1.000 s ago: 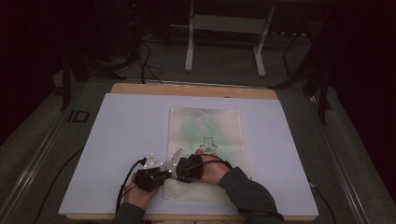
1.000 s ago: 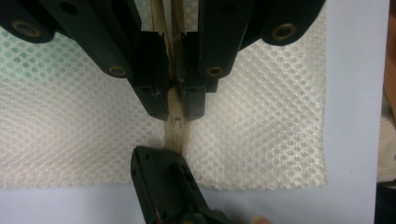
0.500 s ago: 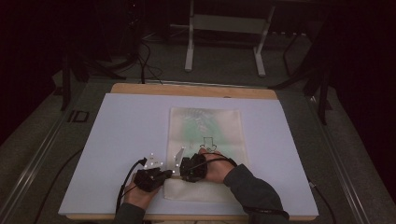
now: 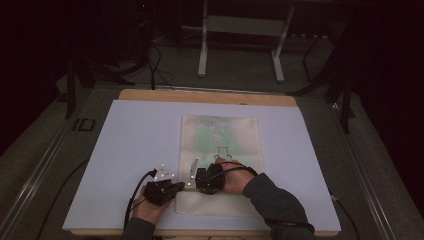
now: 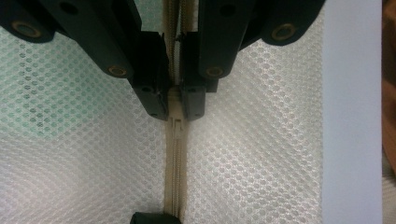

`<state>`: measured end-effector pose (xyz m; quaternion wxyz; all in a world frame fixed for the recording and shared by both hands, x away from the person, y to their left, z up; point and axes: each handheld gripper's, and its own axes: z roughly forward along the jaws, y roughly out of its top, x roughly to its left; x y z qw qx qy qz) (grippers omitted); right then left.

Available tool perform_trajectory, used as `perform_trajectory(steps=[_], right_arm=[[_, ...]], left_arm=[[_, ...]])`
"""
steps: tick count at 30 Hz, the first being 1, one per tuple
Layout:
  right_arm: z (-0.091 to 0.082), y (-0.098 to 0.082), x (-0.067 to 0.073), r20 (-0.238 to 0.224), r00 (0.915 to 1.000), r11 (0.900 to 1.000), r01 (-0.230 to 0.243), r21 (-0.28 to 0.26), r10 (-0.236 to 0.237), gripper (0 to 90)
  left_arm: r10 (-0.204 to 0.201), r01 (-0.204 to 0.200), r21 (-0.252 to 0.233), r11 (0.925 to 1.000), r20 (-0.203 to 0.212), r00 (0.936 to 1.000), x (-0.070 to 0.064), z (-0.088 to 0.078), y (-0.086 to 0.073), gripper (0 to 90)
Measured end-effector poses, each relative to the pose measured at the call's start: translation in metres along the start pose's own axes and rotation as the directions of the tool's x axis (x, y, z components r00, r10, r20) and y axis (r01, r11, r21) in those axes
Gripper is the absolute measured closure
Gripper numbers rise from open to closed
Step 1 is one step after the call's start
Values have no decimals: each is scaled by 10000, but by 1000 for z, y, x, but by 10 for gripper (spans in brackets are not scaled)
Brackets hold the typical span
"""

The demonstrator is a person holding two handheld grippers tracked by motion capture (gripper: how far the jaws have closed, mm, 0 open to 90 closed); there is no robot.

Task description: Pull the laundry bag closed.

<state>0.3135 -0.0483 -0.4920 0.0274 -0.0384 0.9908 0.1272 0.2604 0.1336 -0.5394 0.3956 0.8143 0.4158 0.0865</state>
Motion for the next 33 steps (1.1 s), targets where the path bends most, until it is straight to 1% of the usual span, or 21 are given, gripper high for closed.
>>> perform_trajectory(steps=[12,14,17,20,22,29,31,33], right_arm=[[-4,-1,3,60,9997,9994,236,236,-237,821],[-5,-2,3,40,9999,9995,149,288,-150,821],[-5,-4,2,37,9998,9995,213,218,-213,821],[-6,-5,3,53,9999,9995,143,270,-144,821],[-6,-6,3,48,9999,9998,98,195,-99,821],[-6,-7,3,18,9998,9996,188,215,-189,821],[-7,-8,3,23,9999,9997,128,231,-128,821],[-7,-9,3,32,9999,9997,170,160,-170,821]], left_arm=[[0,0,-10,10000,-23,10000,0,0,0,895],[-12,12,-2,10000,-6,10000,0,0,0,895],[-18,18,-4,10000,-4,10000,0,0,0,895],[-62,62,11,10000,-17,10000,0,0,0,896],[-63,63,19,10000,-34,10000,0,0,0,896],[-54,54,12,10000,-11,10000,0,0,0,896],[-49,49,15,10000,-1,10000,0,0,0,896],[-51,51,22,10000,-4,10000,0,0,0,895]])
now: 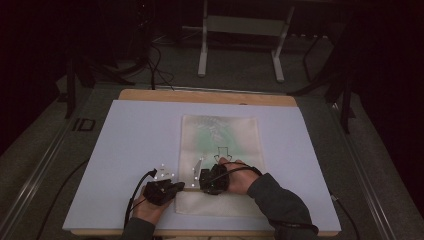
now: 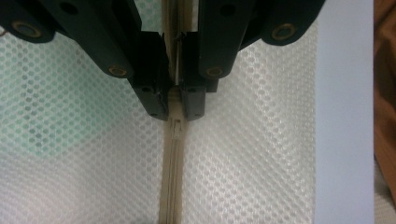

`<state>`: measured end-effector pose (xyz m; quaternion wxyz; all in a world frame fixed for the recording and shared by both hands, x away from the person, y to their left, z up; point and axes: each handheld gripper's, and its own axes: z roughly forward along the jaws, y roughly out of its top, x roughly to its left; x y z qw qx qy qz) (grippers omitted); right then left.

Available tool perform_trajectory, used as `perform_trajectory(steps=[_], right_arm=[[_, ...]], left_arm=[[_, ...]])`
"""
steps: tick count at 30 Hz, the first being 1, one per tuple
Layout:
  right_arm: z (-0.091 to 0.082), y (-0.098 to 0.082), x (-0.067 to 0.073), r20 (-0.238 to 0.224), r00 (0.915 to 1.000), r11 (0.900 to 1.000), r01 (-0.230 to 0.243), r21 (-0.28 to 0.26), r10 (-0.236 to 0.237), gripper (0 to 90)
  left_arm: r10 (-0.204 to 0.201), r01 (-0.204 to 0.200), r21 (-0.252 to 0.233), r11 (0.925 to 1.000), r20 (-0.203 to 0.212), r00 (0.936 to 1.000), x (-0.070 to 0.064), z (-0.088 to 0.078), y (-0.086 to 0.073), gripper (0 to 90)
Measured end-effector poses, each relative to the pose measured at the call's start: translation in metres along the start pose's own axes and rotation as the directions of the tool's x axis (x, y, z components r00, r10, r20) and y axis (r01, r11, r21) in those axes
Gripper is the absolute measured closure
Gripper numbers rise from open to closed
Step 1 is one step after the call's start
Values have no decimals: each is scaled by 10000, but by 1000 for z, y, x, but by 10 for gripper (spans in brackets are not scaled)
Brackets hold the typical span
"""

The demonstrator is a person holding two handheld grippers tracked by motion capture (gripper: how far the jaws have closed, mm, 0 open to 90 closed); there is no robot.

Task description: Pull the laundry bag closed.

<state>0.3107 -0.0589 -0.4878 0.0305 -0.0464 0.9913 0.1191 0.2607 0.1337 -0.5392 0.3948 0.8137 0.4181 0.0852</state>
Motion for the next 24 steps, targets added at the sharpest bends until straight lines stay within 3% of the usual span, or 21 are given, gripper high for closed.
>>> perform_trajectory(steps=[24], right_arm=[[-8,-13,-1,-65,9999,9999,-154,71,155,821]], left_arm=[[-43,43,21,10000,46,10000,1,0,0,895]])
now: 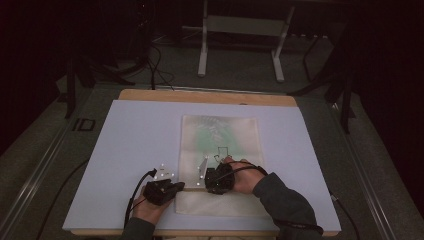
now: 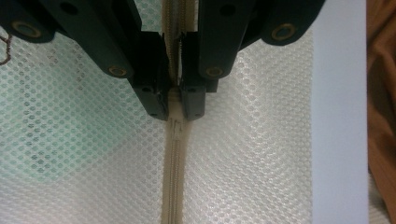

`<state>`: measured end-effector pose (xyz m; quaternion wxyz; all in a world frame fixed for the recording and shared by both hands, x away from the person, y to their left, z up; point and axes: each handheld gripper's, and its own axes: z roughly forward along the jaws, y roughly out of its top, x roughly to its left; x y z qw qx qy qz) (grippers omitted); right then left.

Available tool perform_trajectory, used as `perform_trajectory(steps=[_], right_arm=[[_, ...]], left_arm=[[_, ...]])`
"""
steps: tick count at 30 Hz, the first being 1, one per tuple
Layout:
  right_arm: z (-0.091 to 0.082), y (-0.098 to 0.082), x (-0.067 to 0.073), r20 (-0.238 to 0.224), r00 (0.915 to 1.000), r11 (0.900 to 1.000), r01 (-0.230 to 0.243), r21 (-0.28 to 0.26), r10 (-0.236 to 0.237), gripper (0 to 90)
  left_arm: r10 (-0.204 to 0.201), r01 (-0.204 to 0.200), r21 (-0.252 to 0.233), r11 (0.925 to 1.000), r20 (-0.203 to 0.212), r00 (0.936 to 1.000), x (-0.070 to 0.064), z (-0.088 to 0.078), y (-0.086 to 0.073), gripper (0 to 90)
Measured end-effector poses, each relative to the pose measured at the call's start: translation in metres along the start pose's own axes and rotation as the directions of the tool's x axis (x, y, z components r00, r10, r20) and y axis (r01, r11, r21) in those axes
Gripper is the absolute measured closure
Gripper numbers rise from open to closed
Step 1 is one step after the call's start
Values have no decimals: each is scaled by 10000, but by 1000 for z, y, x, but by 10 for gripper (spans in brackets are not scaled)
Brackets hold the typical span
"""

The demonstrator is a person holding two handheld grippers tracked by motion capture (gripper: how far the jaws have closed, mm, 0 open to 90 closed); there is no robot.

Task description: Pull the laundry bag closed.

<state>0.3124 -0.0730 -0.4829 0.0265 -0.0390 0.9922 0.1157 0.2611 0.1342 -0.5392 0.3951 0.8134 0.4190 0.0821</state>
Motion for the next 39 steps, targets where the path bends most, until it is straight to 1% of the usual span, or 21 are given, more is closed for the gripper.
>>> perform_trajectory(steps=[2,3,7,8,9,25,39], right_arm=[[-1,-2,-1,-13,10000,10000,-8,-73,8,821],[-1,-3,0,-21,10000,10000,-65,5,65,822],[-3,-5,0,3,10000,10000,-54,-11,54,822],[-4,-6,0,-17,10000,10000,-38,-81,38,822],[-4,-7,0,12,10000,10000,-19,-9,19,821],[-12,-24,-1,-31,9993,9993,-362,-105,362,821],[-18,-30,-1,-15,9992,9989,-412,-206,412,821]], left_arm=[[2,-2,-1,10000,-4,10000,0,0,0,895],[5,-5,-2,10000,-10,10000,0,0,0,895],[-9,9,-2,10000,-3,10000,0,0,0,895],[3,-3,-1,10000,-12,10000,0,0,0,895],[10,-10,0,10000,-16,10000,0,0,0,895],[-31,31,0,10000,20,10000,0,0,0,895],[-33,33,3,10000,23,10000,0,0,0,895]])
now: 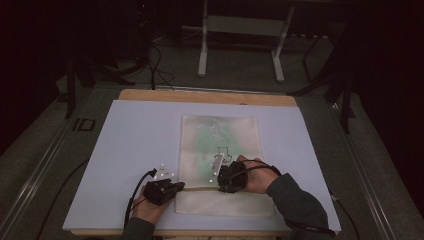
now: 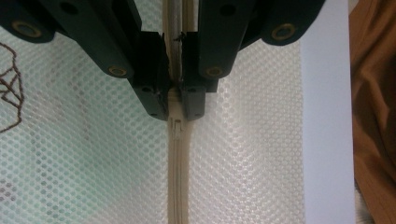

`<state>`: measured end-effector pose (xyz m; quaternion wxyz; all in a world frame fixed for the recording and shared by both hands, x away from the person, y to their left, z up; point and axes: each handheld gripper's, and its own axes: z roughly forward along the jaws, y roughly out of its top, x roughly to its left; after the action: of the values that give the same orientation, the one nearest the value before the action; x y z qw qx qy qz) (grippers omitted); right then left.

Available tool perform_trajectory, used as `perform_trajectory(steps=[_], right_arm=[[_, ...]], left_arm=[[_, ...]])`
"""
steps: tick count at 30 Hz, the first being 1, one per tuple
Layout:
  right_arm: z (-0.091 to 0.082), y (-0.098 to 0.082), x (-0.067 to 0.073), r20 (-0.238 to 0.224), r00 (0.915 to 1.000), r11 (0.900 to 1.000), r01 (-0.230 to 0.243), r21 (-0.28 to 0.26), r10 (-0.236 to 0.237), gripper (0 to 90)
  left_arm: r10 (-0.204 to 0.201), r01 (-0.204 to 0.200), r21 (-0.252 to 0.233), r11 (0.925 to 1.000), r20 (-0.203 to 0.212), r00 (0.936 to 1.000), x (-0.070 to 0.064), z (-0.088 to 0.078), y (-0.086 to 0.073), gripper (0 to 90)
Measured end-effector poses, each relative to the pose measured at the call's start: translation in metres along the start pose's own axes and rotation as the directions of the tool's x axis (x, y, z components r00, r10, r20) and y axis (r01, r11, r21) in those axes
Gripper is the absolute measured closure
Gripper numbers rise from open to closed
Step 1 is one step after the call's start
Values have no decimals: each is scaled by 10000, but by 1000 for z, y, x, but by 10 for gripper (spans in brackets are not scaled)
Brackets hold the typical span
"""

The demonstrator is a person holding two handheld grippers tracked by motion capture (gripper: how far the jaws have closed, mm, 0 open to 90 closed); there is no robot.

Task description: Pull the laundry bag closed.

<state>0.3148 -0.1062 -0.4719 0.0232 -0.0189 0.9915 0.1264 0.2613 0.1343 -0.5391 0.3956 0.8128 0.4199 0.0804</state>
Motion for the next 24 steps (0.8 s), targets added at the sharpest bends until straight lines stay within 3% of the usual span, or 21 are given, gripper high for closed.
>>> perform_trajectory(steps=[24], right_arm=[[-6,-14,-1,-25,9998,9998,-204,-63,204,822]], left_arm=[[-14,14,-1,10000,12,10000,0,0,0,895]])
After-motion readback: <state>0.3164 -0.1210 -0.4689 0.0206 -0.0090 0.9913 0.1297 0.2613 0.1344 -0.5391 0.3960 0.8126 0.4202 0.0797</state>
